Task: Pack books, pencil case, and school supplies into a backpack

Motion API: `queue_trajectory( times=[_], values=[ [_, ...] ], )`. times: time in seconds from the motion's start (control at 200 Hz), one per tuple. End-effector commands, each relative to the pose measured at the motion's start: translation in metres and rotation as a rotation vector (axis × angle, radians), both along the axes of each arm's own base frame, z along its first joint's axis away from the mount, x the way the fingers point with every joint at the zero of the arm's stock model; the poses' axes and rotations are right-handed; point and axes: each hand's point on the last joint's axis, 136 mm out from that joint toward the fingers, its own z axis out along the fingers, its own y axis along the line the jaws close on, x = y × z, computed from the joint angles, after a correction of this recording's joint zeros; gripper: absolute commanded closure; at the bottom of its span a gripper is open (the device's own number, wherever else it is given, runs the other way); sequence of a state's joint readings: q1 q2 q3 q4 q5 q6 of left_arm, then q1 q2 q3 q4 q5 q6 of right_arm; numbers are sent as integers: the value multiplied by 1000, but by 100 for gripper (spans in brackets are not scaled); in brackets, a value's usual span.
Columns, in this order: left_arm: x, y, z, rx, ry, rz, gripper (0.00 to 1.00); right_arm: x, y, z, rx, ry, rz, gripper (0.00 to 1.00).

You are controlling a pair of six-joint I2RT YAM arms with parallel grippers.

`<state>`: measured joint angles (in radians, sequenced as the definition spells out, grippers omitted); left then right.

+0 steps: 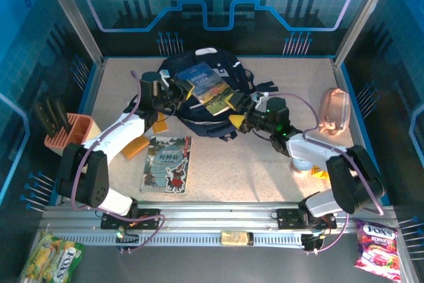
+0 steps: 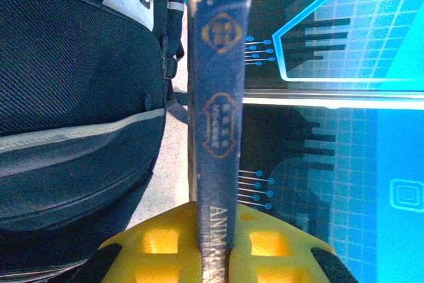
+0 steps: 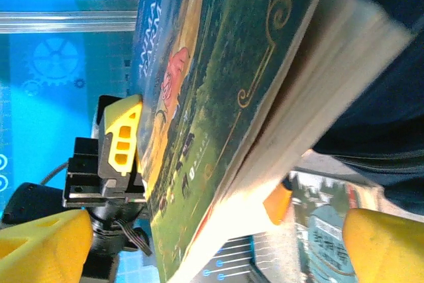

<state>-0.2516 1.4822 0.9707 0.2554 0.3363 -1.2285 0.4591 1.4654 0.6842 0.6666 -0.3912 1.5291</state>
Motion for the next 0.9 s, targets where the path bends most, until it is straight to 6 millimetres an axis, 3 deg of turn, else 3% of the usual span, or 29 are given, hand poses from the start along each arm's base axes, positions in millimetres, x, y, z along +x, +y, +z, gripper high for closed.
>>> queue_trajectory(
  times=[0.0,0.15,0.225,0.425,0.565,0.66,0.815,0.895],
  values=[
    [3,2,51,-126,-137,29,100,16,17,42,145,-96,-30,3],
    [1,6,49,-144,-117,36,100,27,22,36,176,-70,-77,8],
    [-2,9,47,-148,-112,41,100,32,23,34,178,-71,-88,14],
    [-9,14,46,-151,-109,43,100,41,27,32,156,-62,-96,39],
    [-14,13,41,-116,-111,25,95,43,27,35,139,-71,-76,63],
    [-18,12,35,-60,-107,-2,84,44,21,34,120,-76,-86,79],
    [-24,13,24,118,-129,-73,50,47,-2,40,54,-150,-123,92],
    [-27,14,17,251,-155,-123,33,48,-21,46,-1,-190,-147,94]
  ],
)
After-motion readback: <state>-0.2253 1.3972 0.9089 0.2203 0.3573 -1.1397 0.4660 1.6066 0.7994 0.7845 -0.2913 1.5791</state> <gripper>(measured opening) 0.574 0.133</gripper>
